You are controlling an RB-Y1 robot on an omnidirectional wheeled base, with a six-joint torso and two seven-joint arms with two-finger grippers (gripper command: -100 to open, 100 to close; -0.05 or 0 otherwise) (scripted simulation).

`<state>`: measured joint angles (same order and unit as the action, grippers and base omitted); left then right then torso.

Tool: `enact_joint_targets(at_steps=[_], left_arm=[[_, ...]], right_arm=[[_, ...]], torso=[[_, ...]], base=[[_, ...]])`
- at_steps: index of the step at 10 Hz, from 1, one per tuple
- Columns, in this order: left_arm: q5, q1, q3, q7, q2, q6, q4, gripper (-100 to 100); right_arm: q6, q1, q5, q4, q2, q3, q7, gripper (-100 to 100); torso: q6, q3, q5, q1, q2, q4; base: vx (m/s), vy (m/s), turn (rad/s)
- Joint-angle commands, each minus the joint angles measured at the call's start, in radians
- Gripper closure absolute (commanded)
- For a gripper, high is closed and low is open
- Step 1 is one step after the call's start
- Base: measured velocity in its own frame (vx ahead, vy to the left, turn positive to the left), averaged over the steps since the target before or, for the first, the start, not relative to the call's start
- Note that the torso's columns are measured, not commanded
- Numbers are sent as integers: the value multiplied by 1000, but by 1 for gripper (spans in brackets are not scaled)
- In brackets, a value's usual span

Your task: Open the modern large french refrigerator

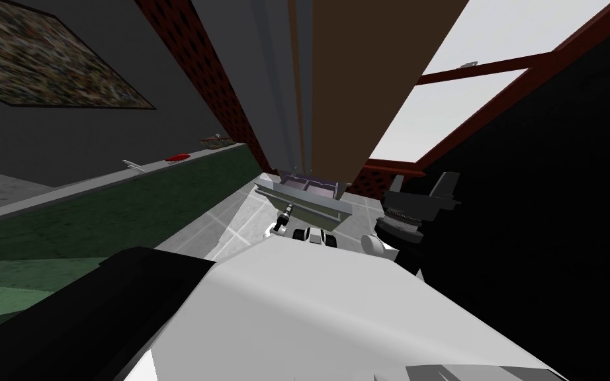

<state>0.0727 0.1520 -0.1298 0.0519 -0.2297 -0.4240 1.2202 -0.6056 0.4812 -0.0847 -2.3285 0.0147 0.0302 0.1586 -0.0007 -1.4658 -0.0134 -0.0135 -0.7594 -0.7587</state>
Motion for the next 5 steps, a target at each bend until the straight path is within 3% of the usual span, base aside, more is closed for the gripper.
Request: enact_joint_targets(at_steps=[1, 3, 4, 5], left_arm=[[-1, -11, 5, -2, -9, -19, 38, -100], [-1, -11, 5, -2, -9, -19, 38, -100], [0, 9, -2, 0, -1, 8, 15, -100], [0, 11, -3, -1, -1, 14, 8, 0]], right_arm=[[0, 0, 0, 0, 0, 0, 0, 0], [0, 0, 0, 0, 0, 0, 0, 0], [0, 0, 0, 0, 0, 0, 0, 0], [0, 0, 0, 0, 0, 0, 0, 0]], torso=[[0, 0, 0, 1, 0, 0], [1, 0, 0, 0, -1, -1], [1, 0, -1, -1, 0, -1], [0, -1, 3, 1, 2, 4]], base=[[0, 0, 0], [0, 0, 0], [11, 5, -9], [8, 4, 3]])
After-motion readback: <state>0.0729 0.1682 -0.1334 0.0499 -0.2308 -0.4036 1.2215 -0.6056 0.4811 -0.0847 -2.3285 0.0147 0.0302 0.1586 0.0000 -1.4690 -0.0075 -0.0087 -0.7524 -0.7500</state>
